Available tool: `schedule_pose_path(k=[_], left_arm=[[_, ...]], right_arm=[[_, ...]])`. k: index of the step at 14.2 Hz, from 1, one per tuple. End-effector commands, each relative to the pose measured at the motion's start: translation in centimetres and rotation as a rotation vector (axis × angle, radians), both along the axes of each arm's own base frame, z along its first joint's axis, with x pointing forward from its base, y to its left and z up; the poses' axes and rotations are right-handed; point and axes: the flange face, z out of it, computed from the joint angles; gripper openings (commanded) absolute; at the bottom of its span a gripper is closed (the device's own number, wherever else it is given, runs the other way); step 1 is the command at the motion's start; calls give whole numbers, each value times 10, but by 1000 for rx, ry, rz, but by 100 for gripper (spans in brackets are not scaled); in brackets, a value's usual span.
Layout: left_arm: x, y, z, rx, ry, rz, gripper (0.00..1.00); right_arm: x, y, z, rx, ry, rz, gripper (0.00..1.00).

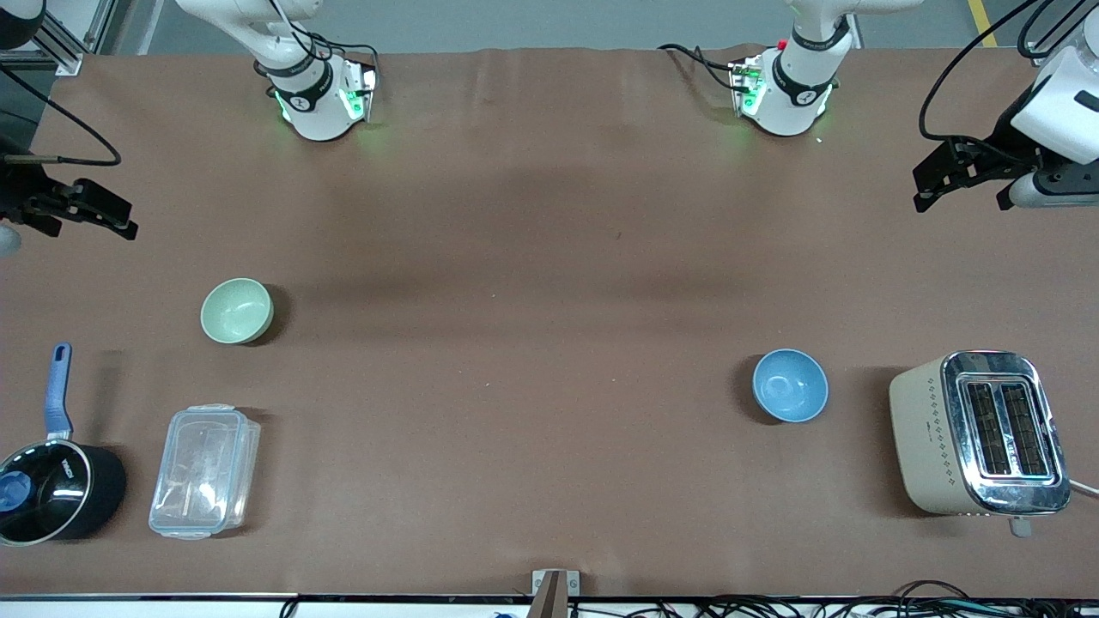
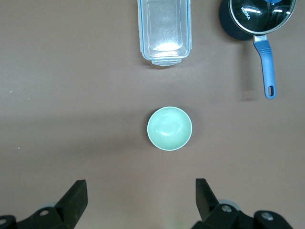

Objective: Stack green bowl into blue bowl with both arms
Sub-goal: 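Reach the left gripper down to the blue bowl rim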

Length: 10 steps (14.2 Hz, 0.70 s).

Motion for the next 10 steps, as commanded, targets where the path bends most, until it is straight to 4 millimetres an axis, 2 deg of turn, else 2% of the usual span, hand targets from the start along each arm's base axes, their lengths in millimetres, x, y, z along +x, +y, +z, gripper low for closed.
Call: schedule_pose_path(k=[1,3,5,8,10], left_arm=[[-5,2,4,-11,17,-13,100],[1,2,-4,-3,31,-10,100],[19,0,-30,3,72,-14,100],[65,-1,-106,20,129,-17,100],[86,-3,-165,16,153,-10,100]], right_arm=[[-4,-4,2,16,-8,23,100],[-5,-5,2,17,-5,60,100],[-4,-9,1,19,-5,54,100],[-5,-11,2,22,-8,49,99],[-4,-11,1,36,-11,47,99]])
